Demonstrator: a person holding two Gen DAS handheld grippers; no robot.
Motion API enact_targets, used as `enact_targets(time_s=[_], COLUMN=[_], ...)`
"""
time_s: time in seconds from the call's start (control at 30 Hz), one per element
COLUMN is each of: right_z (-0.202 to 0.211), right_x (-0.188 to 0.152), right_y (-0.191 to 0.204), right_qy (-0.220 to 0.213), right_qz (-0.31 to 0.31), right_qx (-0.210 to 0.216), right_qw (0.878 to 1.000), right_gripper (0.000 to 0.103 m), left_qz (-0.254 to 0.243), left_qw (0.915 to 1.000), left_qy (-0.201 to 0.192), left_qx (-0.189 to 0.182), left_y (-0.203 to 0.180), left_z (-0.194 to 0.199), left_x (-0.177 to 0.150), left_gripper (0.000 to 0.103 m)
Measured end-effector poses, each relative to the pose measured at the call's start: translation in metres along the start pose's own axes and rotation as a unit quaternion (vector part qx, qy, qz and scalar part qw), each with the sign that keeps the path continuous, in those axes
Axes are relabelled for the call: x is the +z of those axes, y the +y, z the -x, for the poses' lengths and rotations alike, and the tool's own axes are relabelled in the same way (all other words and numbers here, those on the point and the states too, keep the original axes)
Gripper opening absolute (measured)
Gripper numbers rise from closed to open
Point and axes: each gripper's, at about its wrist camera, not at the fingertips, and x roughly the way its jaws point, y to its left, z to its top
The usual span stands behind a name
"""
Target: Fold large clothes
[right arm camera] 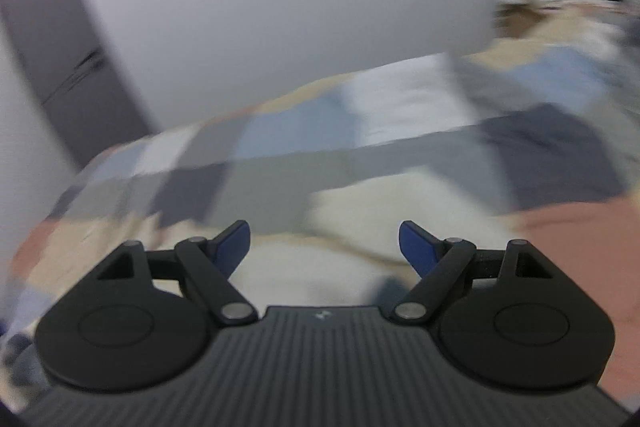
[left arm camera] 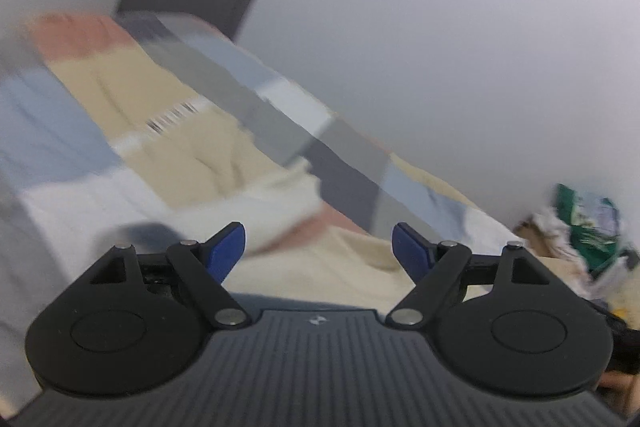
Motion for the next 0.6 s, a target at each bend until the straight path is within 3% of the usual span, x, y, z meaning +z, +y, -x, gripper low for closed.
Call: enact_targets(time_s=[0.17,0.27,0.47,0.57,0.6], right_z=[-0.062,-0.104,-0.18,-0.2,-0.202], right_x=[0.016,0.02,0.022,0.012,0.009], right_y=[0.063,0.091,0.106,0.105,0.104], right_qy=[0.058,0.092,0.17,0.201,0.206], right_qz=[0.049,0.073,0.05,0.038,0.036], right_qx=[0.07,0.07,0.046,0.037,0.046], right_qw=[0.995,0.991,0.983,0.978,0.977], right_gripper=[0.083,0.082,0.082,0.064,0.049], left_qz=[-0.03,-0.026,0.002,-0.002,-0.006], left_qw=[0.9992,0.9984,0.9948,0.9945,0.9944], left_qy=[0.026,0.051,0.102,0.105,0.105], left_qx=[-0.003,0.004,0.002,0.0,-0.001], left_y=[-0.013,-0.004,0.022,0.024,0.024], left_z=[-0.039,-0.063,-0.098,-0.102,-0.104], left_x=[-0.001,-0.008,-0.023,-0.028,-0.03], left_gripper=[0.084,0.084,0.083,0.083,0.083])
